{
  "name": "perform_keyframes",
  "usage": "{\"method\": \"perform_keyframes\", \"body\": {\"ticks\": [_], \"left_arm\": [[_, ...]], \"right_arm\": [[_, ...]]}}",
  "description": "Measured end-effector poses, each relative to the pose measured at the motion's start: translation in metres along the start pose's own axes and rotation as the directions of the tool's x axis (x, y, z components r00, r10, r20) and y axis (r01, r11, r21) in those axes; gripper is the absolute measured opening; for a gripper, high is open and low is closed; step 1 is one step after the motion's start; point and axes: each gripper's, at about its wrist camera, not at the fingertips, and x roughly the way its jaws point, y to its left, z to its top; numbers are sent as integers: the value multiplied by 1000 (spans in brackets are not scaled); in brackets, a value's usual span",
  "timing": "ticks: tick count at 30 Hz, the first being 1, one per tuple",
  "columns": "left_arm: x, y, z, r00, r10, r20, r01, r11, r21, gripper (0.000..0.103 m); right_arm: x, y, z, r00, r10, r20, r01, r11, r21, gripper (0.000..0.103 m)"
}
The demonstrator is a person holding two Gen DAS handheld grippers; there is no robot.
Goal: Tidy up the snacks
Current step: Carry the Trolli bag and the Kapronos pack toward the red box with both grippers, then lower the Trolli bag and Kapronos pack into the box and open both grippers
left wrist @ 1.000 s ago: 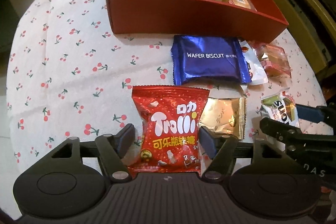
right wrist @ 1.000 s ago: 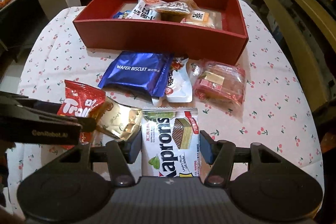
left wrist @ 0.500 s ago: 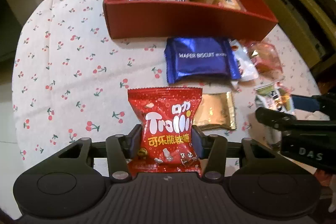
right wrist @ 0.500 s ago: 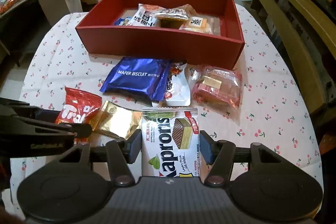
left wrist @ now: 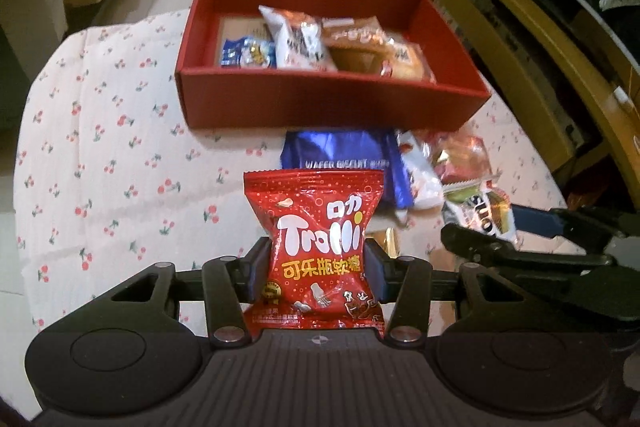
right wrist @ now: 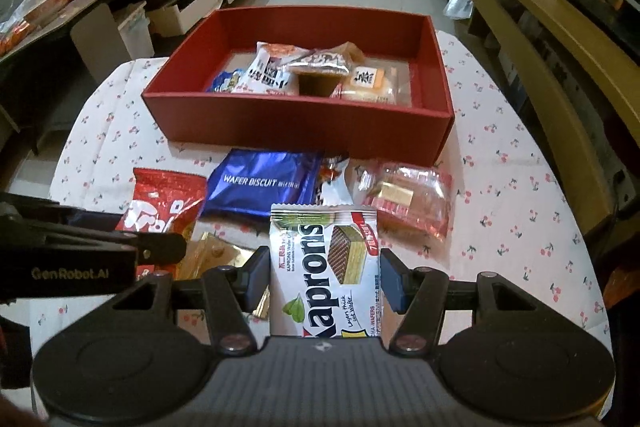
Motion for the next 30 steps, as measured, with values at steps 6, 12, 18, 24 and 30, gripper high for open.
{"method": "perform_keyframes", "body": {"ticks": [6,12,18,24,30], "left_arm": [[-5,-3,17,999,-14,38,14,1000,-3,56],[-9,-3,34,997,-12,74,12,1000,-6,56],[-12,-2,59,993,-5,114,6,1000,-3,56],[-8,-4,83,989,14,150,-14,1000,2,54],[4,1,106,985,44,164,-42,999,-13,54]], "right_arm": [[-1,0,12,1000,0,26,-1,1000,17,73],[-4,-1,29,998,-3,65,1,999,41,73],[-3,-4,51,994,-18,106,9,996,84,73],[4,-10,74,990,-35,135,19,993,114,73],[21,-9,99,988,-52,147,33,992,124,73]]}}
